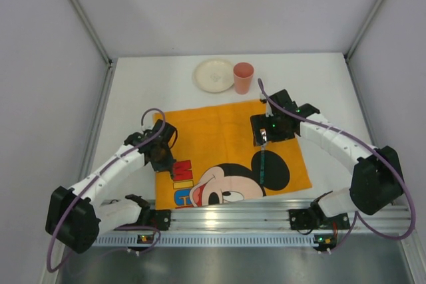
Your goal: Set the dinner table for one person
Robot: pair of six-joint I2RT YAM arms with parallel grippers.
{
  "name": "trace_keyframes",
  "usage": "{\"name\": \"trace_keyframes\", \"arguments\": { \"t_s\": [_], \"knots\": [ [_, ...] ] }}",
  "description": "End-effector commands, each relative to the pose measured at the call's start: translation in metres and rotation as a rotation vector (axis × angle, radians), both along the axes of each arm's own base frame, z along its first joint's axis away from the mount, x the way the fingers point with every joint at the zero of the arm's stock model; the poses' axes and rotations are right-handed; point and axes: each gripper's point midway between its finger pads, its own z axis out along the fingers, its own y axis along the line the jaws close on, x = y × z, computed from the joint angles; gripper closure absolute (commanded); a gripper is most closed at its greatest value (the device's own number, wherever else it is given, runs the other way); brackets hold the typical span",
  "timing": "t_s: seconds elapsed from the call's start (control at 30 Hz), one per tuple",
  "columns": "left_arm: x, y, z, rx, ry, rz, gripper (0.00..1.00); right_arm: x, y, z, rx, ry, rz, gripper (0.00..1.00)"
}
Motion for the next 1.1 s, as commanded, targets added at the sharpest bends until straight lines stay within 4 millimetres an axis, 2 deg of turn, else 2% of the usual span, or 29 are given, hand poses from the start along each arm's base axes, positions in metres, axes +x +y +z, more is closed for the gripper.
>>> {"name": "trace_keyframes", "arguments": {
  "t_s": [0.0,0.17,0.33,0.4,0.43,0.47,0.53,0.57,0.67,0.7,0.73,0.77,0.8,0.83,0.87,0.9,0.93,0.97,1.0,1.03,1.07],
  "knots": [
    [-0.011,0.0,-0.004,-0.004,0.033,-0.001,0.94,0.003,0.001,0.009,0.031,-0.041,-0.01,0.0],
    [-0.025,0.0,-0.016,0.044,0.112,-0.032,0.88,0.002,0.001,0.002,0.027,-0.032,-0.008,0.0],
    [-0.028,0.001,-0.013,0.113,0.138,-0.07,0.83,0.004,0.001,-0.005,0.016,-0.022,-0.014,0.0],
    [-0.022,0.002,-0.004,0.151,0.126,-0.059,0.67,0.004,0.001,-0.008,0.011,-0.016,-0.014,0.0],
    [-0.026,0.006,-0.002,0.179,0.153,-0.065,0.41,0.005,0.001,-0.007,0.009,-0.018,-0.016,0.0],
    [-0.017,0.001,0.009,0.171,0.128,-0.075,0.28,0.005,0.0,-0.008,0.006,-0.016,-0.018,0.0],
    [-0.013,0.003,0.022,0.199,0.122,-0.083,0.1,0.006,-0.002,-0.008,-0.003,-0.021,-0.022,0.0],
    [0.002,-0.004,0.04,0.183,0.069,-0.092,0.09,0.005,-0.003,-0.008,-0.007,-0.02,-0.023,0.0],
    [0.035,-0.005,0.068,0.242,-0.026,-0.11,0.06,0.006,-0.006,-0.008,-0.013,-0.023,-0.033,0.0],
    [0.056,-0.013,0.089,0.224,-0.098,-0.107,0.04,0.006,-0.006,-0.008,-0.011,-0.022,-0.032,0.0],
    [0.072,-0.017,0.09,0.239,-0.113,-0.113,0.04,0.006,-0.005,-0.008,-0.01,-0.021,-0.031,0.0],
    [0.101,-0.027,0.107,0.205,-0.196,-0.127,0.04,0.007,-0.005,-0.008,-0.008,-0.02,-0.033,0.0],
    [0.119,-0.035,0.11,0.184,-0.223,-0.136,0.04,0.007,-0.004,-0.007,-0.005,-0.02,-0.033,0.0],
    [0.135,-0.047,0.099,0.151,-0.202,-0.157,0.04,0.007,-0.003,-0.006,-0.001,-0.016,-0.033,0.0],
    [0.158,-0.051,0.105,0.125,-0.237,-0.161,0.04,0.007,-0.003,-0.005,-0.001,-0.016,-0.034,0.0],
    [0.185,-0.065,0.107,0.066,-0.302,-0.162,0.03,0.007,-0.003,0.0,0.001,-0.02,-0.035,0.0],
    [0.203,-0.071,0.085,0.043,-0.267,-0.163,0.04,0.008,-0.004,0.002,-0.001,-0.024,-0.041,0.0],
    [0.222,-0.085,0.09,-0.049,-0.29,-0.16,0.04,0.008,-0.005,0.005,-0.001,-0.028,-0.044,0.0],
    [0.243,-0.078,0.086,-0.081,-0.304,-0.116,0.05,0.01,-0.005,0.011,0.005,-0.04,-0.049,0.0],
    [0.27,-0.084,0.072,-0.122,-0.332,-0.096,0.05,0.008,-0.008,0.014,0.0,-0.038,-0.056,0.0],
    [0.293,-0.079,0.078,-0.172,-0.367,-0.048,0.05,0.008,-0.009,0.017,-0.001,-0.043,-0.061,0.0]
  ]
}}
